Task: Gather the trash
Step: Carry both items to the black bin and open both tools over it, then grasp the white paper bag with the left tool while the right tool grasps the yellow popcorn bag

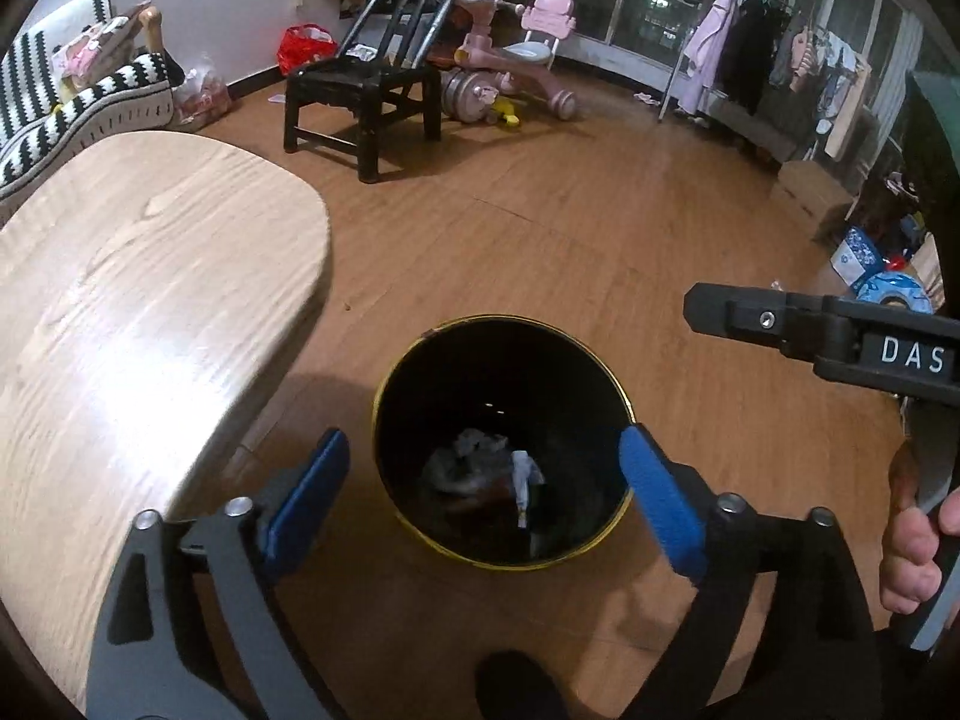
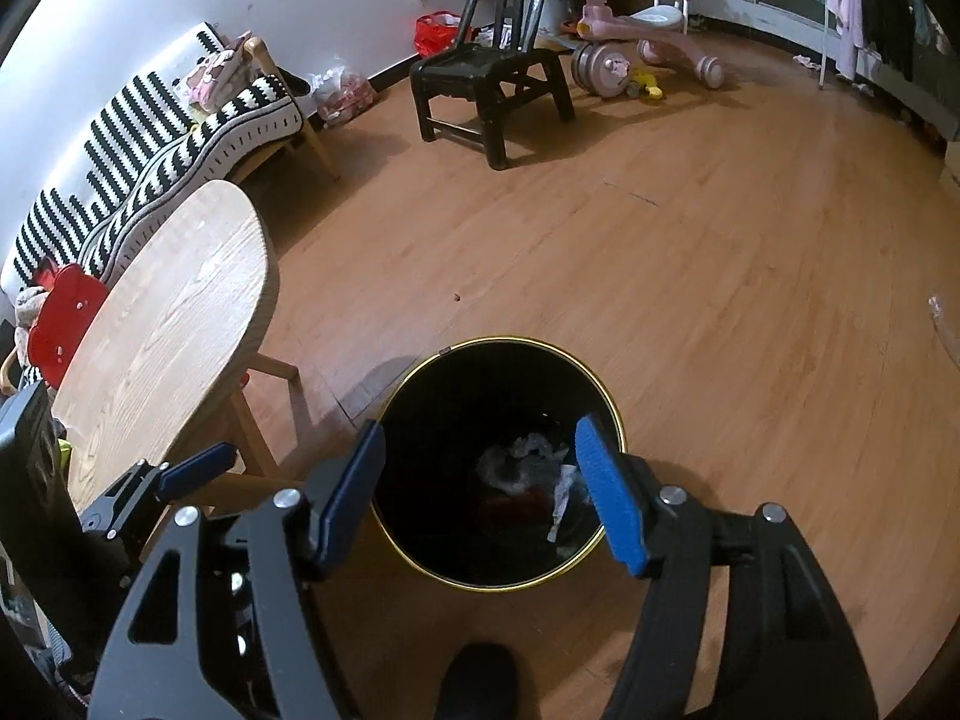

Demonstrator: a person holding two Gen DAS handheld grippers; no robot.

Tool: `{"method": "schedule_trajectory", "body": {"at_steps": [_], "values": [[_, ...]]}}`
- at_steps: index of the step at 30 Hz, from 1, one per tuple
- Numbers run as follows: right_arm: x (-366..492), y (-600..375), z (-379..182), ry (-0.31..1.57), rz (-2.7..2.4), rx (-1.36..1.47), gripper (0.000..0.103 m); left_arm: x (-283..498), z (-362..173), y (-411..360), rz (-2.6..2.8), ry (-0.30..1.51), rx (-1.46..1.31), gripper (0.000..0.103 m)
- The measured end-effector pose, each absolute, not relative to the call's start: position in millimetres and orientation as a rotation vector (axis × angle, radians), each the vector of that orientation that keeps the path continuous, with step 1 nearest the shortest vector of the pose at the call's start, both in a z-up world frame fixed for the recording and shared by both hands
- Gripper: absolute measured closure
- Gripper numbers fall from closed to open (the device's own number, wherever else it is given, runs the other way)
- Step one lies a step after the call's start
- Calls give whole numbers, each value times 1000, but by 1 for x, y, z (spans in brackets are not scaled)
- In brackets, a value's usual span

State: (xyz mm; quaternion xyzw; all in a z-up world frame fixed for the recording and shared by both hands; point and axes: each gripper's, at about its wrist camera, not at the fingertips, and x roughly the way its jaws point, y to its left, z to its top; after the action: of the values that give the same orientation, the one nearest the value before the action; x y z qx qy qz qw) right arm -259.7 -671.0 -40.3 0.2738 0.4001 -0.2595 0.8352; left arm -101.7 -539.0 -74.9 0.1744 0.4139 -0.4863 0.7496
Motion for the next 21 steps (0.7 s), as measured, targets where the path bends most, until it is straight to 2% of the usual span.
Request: {"method": "schedule_trajectory", "body": {"at_steps": [9, 21], "values": [[-216, -612, 6, 786, -449, 466, 26, -78, -31, -463, -984, 847, 347, 9], [-101, -453, 49, 768, -159, 346, 25, -15, 39, -238, -672, 749, 192, 7]]}}
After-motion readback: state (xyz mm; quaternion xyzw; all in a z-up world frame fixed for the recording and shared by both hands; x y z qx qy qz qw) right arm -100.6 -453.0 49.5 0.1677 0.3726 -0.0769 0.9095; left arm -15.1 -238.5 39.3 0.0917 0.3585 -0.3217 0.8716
